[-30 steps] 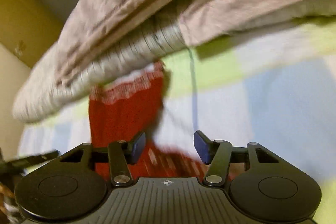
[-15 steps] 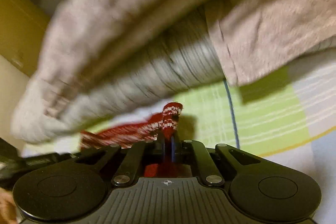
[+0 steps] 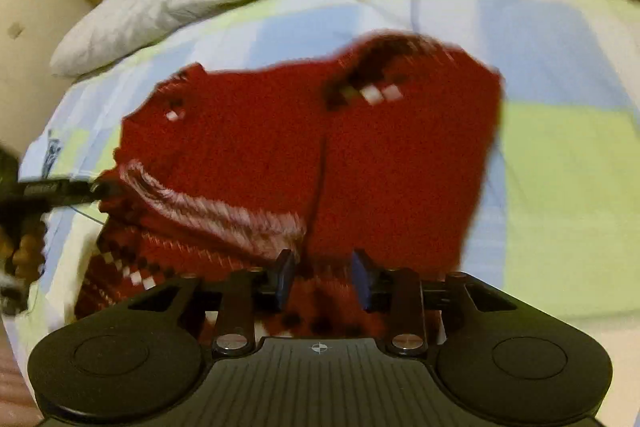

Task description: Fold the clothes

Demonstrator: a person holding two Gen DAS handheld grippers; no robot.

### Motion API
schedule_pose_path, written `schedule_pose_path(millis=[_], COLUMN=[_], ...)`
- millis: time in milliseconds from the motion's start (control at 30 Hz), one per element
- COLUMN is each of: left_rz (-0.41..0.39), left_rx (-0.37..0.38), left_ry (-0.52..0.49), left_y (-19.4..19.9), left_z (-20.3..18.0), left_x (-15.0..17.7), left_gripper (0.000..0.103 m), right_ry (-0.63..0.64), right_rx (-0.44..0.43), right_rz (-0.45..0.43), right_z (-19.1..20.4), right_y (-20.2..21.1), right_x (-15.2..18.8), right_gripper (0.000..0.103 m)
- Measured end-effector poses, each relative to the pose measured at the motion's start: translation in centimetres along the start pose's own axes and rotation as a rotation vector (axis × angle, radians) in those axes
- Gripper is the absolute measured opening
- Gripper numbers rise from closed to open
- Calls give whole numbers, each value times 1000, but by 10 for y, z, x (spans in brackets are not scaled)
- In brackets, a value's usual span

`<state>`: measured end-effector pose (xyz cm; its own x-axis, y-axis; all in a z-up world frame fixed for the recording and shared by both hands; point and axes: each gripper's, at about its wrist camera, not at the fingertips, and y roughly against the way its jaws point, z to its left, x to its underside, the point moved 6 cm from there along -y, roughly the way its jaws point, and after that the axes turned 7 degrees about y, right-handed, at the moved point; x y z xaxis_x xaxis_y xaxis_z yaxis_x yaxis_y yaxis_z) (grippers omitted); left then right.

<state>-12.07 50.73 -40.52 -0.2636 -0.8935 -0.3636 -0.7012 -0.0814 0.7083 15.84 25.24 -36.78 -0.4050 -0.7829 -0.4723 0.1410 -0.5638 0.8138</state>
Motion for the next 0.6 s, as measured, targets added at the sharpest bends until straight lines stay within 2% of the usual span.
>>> schedule_pose_path(millis=[33,100,167,233,300,367,467,533,600], left_rz=[-34,-101,-137,-143,-112,-67,-112,-155,-174], left_rx=[-4,-7,-8,-26,-57,-87,-69,-55,-83], left_ry=[-26,-101,-194,-294,-330,-300,-287,-262,-224], left_y=[5,6,-3,-26,-51,-67,-47,-27,-18], left_z=[-5,-23,-44,-62,-65,-53,-53,-51,-43], left_x=[-5,-19,-29,-31,-22,-1,17,22,23], left_gripper=[14,15,15,15,15,15,15,16,26], right_ry=[-18,-28,-32,-2,38,74,118,123,93], right_rx=[10,43,68,83,90,142,220,246,220], right_rz=[-18,-122,-224,-272,-259,-160,-102,-117,-171], right_z=[0,2,9,26,44,52,50,59,65], right_y=[4,13,14,3,-18,-50,-70,-51,-32], right_x=[2,-16,-38,-52,-57,-38,-16,-13,-8], right_gripper=[35,35,35,35,35,35,35,35,35])
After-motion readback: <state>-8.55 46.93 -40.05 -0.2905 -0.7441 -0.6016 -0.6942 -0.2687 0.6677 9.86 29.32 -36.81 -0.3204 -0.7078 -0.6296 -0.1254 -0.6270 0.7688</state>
